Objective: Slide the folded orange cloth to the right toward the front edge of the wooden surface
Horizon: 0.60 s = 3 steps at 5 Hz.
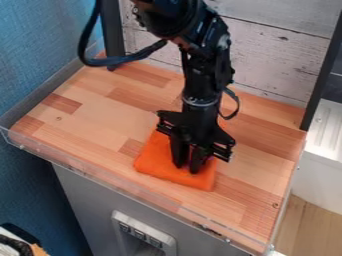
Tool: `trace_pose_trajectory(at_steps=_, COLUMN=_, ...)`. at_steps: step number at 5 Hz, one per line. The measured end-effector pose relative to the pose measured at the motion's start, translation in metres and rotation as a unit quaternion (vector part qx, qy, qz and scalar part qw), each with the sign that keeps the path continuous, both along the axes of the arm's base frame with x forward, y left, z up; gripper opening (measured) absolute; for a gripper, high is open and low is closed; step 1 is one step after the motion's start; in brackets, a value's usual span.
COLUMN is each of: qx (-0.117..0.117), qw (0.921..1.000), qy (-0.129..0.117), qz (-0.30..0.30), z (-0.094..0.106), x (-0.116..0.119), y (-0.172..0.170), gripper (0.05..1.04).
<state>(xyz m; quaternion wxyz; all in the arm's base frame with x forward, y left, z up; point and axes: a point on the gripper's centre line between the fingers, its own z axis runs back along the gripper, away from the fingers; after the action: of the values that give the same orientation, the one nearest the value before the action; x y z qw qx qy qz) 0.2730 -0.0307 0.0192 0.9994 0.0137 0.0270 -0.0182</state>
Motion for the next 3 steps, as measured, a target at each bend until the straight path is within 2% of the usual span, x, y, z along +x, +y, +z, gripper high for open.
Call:
trace_pose_trajectory(at_steps=1, qx=-0.004, qw=1.0, qy=0.004, qz=-0.001, z=0.026, x=0.0, y=-0.005, gripper=0.792)
trace_pose_trajectory(at_steps=2, qx=-0.007, qw=1.0, qy=0.001, qz=-0.002, z=0.046, x=-0.004, y=-0.011, gripper=0.999)
trace_pose_trajectory(at_steps=3, qx=-0.009, qw=0.9999, qy=-0.013, qz=-0.004, z=0.064, x=-0.005, y=-0.022, gripper=1.001)
